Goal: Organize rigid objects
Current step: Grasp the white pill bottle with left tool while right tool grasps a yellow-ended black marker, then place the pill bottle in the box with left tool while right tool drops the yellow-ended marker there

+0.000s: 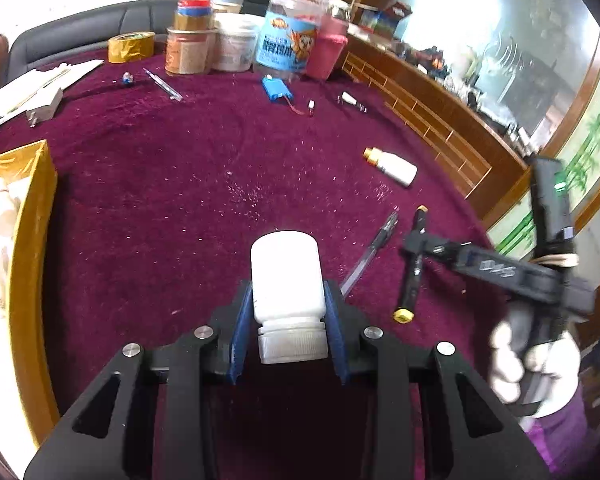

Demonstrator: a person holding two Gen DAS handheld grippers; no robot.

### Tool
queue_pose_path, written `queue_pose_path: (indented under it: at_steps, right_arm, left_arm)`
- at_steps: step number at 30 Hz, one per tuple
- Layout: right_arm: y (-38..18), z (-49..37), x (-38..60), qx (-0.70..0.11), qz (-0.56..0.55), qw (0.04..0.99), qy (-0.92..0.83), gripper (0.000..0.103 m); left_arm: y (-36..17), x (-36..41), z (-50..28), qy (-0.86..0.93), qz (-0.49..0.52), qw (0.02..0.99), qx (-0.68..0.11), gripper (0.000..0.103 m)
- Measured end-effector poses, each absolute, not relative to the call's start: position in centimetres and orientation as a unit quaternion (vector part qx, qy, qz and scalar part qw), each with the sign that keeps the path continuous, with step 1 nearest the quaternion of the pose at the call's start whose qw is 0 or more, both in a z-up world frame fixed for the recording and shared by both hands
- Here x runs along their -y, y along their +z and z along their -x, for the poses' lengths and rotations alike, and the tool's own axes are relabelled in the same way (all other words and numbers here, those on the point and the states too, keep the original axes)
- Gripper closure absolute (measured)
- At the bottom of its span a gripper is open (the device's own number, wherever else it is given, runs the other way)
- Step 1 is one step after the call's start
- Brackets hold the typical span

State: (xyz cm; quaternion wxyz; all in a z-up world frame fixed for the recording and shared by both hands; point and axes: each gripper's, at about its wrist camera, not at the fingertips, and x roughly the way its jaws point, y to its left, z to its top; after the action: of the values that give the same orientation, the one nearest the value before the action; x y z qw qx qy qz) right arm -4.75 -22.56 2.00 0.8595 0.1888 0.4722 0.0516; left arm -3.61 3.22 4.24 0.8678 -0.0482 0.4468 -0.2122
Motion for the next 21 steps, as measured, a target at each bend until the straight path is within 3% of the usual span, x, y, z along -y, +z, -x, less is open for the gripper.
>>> queue_pose_path:
  at_steps: [4,6,8,9,21]
  right_arm:
    - [2.1,4.5,20.4,-0.475,-0.121,0.871,0.015,0.056]
    - [2.0,4.7,19.2,-0.472,-0.073,0.878,-0.006,0.064]
    - [2.1,5.1,18.9,-0.465,-0.053,0.884,-0.016,0.085]
    - [2.2,5.2,19.1,-0.464,-0.061,0.884,-0.006,0.089]
    - [6.3,7.6,19.0,-0.454,-0.191,0.864,0.108,0.09]
  left_arm:
    - [5.4,-4.5,4.5,-0.222,0.084,0.869,-0.434,0.072]
    - [6.2,-5.7,5.2,-0.229,0.106,0.869,-0.425,0.072]
    - [7.0,-7.3,6.1,-0.229,0.125,0.873,-0.412,0.072]
    - [7.4,-8.1,6.5,-0.228,0.133,0.875,-0.406,0.072]
    - [8.3,-25.2,12.2,-0.071,0.203,0.908,-0.359,0.071]
